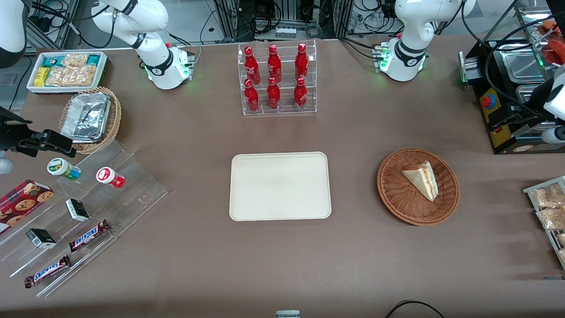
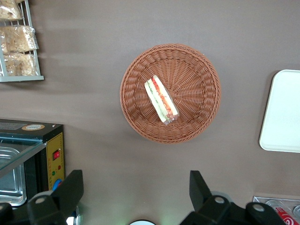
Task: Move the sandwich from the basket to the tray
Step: 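Move the left gripper over the wrapped sandwich in the wicker basket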
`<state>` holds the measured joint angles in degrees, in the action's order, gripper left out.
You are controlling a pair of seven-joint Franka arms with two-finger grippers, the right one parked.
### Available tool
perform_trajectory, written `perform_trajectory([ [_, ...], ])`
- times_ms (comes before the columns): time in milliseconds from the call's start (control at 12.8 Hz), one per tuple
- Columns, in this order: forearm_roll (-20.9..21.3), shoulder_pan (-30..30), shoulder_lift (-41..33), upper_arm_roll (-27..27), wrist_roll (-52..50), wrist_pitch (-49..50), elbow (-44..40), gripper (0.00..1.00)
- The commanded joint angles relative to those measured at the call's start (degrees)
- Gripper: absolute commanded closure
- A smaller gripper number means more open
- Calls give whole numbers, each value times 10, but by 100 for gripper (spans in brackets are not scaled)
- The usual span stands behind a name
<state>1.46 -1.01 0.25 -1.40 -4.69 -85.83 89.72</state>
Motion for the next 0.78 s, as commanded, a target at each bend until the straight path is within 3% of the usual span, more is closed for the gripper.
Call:
perform_trajectory([
  [0, -6, -2, -1, -3, 6, 9, -8, 0],
  [390, -6, 0, -4, -3, 6, 5, 22, 0],
  [702, -1, 0, -25, -4, -2, -57, 130, 0],
])
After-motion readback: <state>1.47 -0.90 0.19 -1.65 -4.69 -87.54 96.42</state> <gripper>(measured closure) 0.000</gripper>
